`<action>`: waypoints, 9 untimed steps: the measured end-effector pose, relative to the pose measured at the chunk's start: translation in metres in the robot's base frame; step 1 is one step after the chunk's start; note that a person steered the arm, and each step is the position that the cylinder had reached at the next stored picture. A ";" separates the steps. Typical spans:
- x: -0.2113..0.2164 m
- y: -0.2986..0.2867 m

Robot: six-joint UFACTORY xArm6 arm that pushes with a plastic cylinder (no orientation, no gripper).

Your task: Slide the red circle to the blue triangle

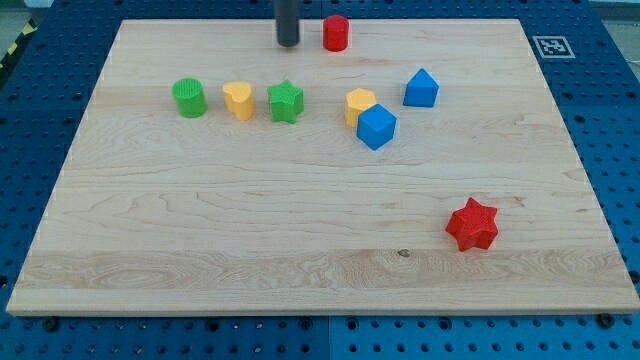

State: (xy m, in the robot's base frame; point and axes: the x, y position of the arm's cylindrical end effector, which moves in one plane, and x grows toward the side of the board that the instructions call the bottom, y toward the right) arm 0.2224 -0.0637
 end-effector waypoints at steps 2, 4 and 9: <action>-0.025 0.021; -0.011 0.033; 0.007 0.094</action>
State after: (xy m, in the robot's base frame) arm 0.2296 0.0301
